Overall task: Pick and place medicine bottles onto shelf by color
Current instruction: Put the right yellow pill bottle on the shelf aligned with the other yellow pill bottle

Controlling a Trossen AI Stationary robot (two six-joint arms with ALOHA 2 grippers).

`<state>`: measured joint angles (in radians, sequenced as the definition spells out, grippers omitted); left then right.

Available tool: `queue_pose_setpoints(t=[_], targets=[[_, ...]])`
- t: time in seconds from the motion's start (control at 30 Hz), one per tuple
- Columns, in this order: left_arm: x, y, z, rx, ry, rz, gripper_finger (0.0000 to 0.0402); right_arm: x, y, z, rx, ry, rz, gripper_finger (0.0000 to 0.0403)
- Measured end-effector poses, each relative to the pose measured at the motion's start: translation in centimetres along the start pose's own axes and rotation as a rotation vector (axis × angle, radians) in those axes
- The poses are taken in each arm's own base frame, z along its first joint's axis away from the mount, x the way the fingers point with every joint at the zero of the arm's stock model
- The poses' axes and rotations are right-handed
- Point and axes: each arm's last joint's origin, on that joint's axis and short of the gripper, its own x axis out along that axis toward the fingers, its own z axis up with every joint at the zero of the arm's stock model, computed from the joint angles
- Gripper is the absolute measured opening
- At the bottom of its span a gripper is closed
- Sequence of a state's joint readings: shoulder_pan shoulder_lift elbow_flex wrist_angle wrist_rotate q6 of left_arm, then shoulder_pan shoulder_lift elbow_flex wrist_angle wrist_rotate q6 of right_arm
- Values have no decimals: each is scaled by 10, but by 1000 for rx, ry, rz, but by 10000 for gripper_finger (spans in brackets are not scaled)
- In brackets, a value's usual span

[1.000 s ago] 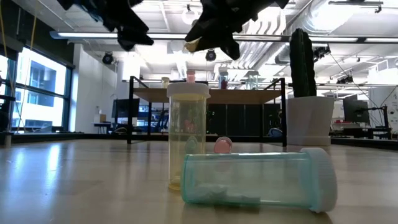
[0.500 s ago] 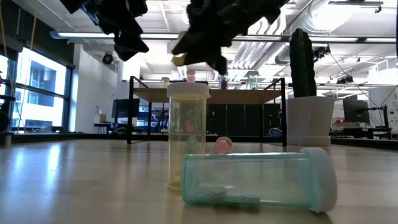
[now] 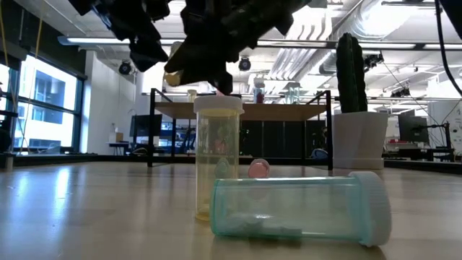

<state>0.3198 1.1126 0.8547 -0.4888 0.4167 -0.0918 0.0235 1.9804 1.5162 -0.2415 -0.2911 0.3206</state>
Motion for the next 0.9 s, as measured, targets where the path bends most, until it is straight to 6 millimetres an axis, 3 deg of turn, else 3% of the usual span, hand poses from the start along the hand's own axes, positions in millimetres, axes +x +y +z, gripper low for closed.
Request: queue_pose_setpoints(t=[0.23, 0.9], targets=[[2, -5, 3, 44, -24, -36, 200, -1, 1, 10, -19, -22, 0, 78], [32, -8, 5, 77, -2, -22, 200, -1, 0, 10, -36, -31, -30, 78]])
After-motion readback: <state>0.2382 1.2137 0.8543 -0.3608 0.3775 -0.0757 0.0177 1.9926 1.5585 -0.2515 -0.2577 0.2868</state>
